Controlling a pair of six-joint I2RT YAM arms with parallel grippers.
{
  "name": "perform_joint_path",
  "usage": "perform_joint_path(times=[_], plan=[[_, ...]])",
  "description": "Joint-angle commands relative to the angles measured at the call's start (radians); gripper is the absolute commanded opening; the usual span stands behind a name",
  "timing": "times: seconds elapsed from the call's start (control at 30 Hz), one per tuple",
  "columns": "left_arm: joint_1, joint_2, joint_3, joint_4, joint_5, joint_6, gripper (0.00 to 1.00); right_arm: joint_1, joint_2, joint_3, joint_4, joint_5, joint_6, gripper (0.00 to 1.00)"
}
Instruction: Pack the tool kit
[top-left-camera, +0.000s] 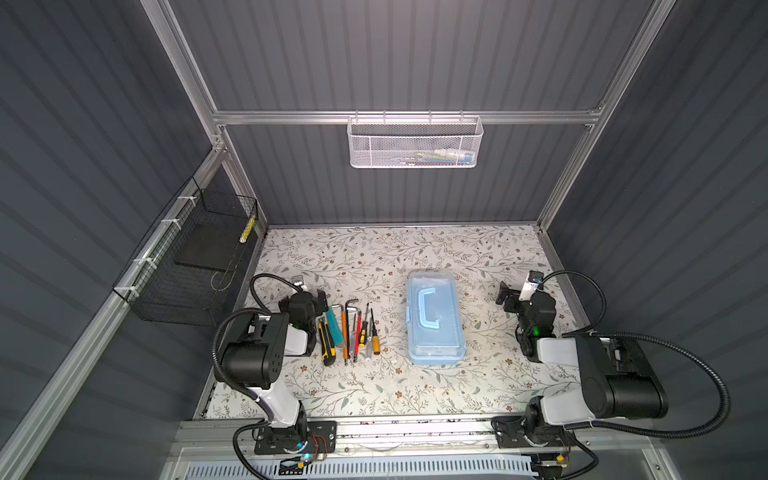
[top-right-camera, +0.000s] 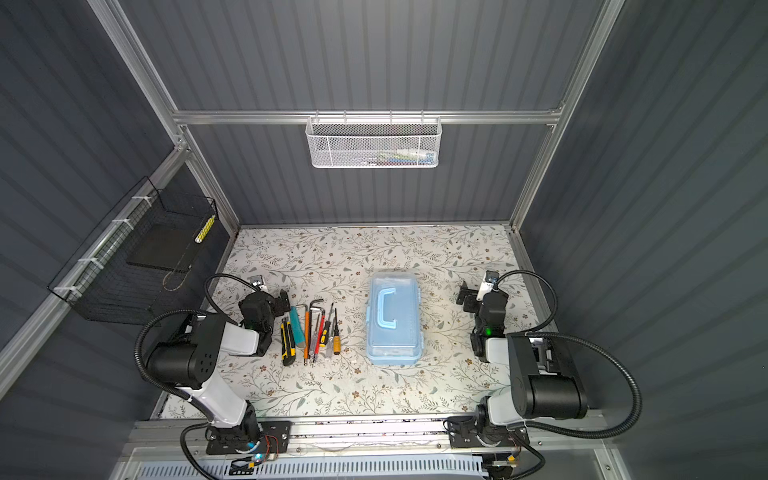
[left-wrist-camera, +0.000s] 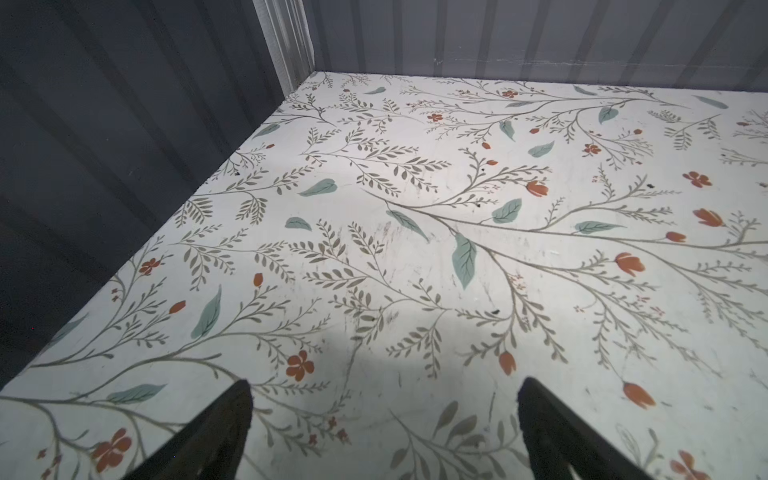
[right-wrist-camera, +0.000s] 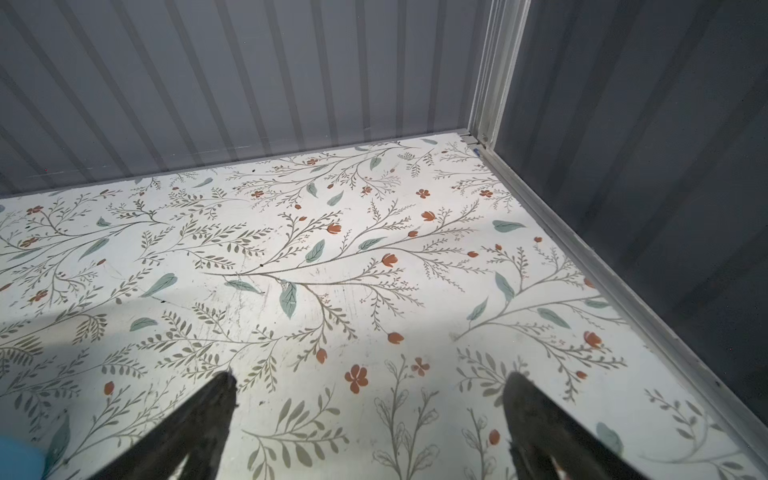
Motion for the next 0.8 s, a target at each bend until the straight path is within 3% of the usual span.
perform_joint_path(times=[0.0,0.77], plan=[[-0.006,0.007,0.021,0.016,-0.004,0.019,1.0,-0.003,-0.007,0.008,0.013,-0.005,-0.002,0.99],[-0.006,0.007,0.019,0.017,-0.001,0.019,1.0,-0.005,-0.006,0.013,0.007,-0.01,-0.001,0.99]])
